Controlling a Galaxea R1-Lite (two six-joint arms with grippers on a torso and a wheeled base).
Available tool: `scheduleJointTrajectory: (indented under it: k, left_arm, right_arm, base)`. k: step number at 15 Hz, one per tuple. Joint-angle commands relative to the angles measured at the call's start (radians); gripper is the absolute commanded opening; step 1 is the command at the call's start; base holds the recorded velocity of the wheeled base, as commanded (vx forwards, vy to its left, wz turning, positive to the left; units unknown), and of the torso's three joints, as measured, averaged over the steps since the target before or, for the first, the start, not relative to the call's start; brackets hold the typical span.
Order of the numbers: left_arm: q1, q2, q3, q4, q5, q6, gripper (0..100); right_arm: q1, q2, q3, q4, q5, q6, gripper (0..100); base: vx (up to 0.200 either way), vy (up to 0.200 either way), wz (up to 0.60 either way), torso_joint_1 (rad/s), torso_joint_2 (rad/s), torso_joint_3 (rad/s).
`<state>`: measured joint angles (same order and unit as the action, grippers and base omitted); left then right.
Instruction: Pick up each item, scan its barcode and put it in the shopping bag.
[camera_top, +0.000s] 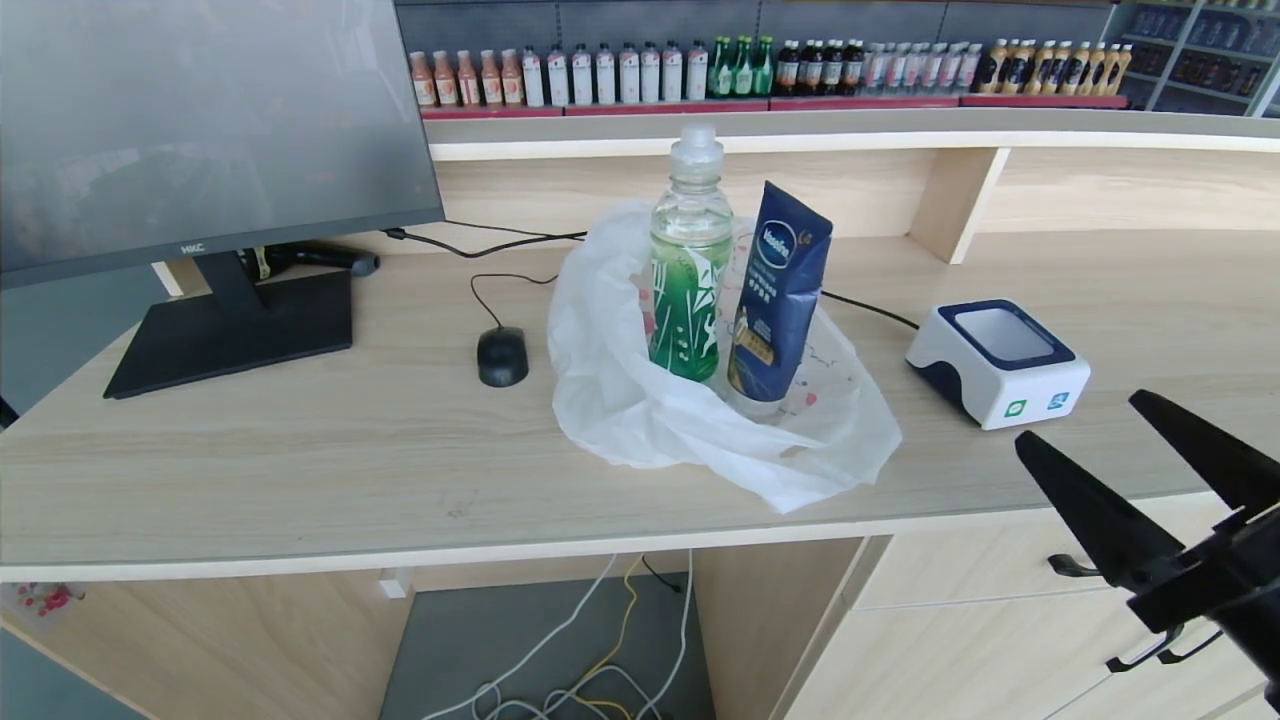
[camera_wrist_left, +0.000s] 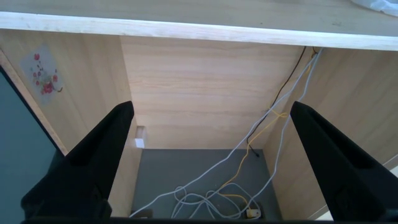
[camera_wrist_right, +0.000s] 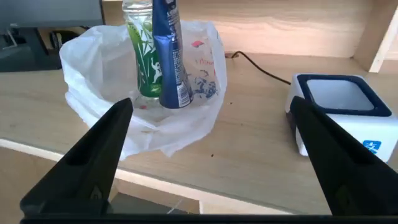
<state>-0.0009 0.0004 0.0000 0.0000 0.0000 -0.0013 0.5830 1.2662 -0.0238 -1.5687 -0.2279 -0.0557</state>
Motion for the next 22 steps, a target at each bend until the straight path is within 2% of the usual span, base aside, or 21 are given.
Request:
scheduleJointTrajectory:
  k: [1, 2, 4, 7, 8, 11, 13, 14, 15, 16, 19, 20, 21, 22]
  left_arm:
    - [-0.001, 0.000, 0.000, 0.000, 0.000, 0.000, 100]
    - [-0.001, 0.000, 0.000, 0.000, 0.000, -0.002, 100]
    - [-0.001, 0.000, 0.000, 0.000, 0.000, 0.000, 100]
    - [0.001, 0.000, 0.000, 0.000, 0.000, 0.000, 100]
    - [0.001, 0.000, 0.000, 0.000, 0.000, 0.000, 100]
    - [-0.001, 0.000, 0.000, 0.000, 0.000, 0.000, 100]
    - [-0.001, 0.000, 0.000, 0.000, 0.000, 0.000, 100]
    - [0.001, 0.000, 0.000, 0.000, 0.000, 0.000, 100]
    - [0.001, 0.000, 0.000, 0.000, 0.000, 0.000, 100]
    - [-0.001, 0.000, 0.000, 0.000, 0.000, 0.000, 100]
    - [0.001, 0.000, 0.000, 0.000, 0.000, 0.000, 100]
    - [-0.001, 0.000, 0.000, 0.000, 0.000, 0.000, 100]
    - [0.001, 0.000, 0.000, 0.000, 0.000, 0.000, 100]
    - [-0.001, 0.000, 0.000, 0.002, 0.000, 0.004, 100]
  right_arm:
    - [-0.005, -0.292, 0.024, 0.073, -0.222, 0.122, 100]
    - [-0.005, -0.415, 0.024, 0.203, -0.284, 0.142, 100]
    - [0.001, -0.691, 0.022, 0.608, -0.274, 0.152, 100]
    - [0.011, -0.978, -0.065, 1.132, -0.077, 0.091, 100]
    - [0.011, -1.007, -0.084, 1.217, -0.001, 0.082, 100]
    - [0.011, -1.042, -0.028, 1.293, 0.140, 0.005, 100]
    - [0.011, -1.045, 0.008, 1.293, 0.151, -0.015, 100]
    - [0.011, -1.090, 0.022, 1.340, 0.153, -0.032, 100]
    - [0.012, -1.203, 0.022, 1.506, 0.171, -0.050, 100]
    - [0.012, -1.266, -0.004, 1.607, 0.202, -0.050, 100]
    - [-0.026, -1.208, -0.002, 1.581, 0.205, -0.042, 100]
    - [-0.077, -1.194, -0.002, 1.581, 0.203, -0.036, 100]
    - [-0.172, -1.171, -0.002, 1.581, 0.203, -0.036, 100]
    - [-0.380, -1.133, -0.002, 1.581, 0.203, -0.036, 100]
  base:
    - [0.000, 0.000, 0.00, 0.000, 0.00, 0.000]
    - [0.000, 0.000, 0.00, 0.000, 0.00, 0.000]
    - [0.000, 0.000, 0.00, 0.000, 0.00, 0.000]
    - [0.000, 0.000, 0.00, 0.000, 0.00, 0.000]
    - [0.000, 0.000, 0.00, 0.000, 0.00, 0.000]
    - [0.000, 0.000, 0.00, 0.000, 0.00, 0.000]
    - [0.000, 0.000, 0.00, 0.000, 0.00, 0.000]
    - [0.000, 0.000, 0.00, 0.000, 0.00, 0.000]
    - [0.000, 0.000, 0.00, 0.000, 0.00, 0.000]
    - [0.000, 0.000, 0.00, 0.000, 0.00, 0.000]
    - [0.000, 0.000, 0.00, 0.000, 0.00, 0.000]
    - [0.000, 0.000, 0.00, 0.000, 0.00, 0.000]
    - [0.000, 0.000, 0.00, 0.000, 0.00, 0.000]
    - [0.000, 0.000, 0.00, 0.000, 0.00, 0.000]
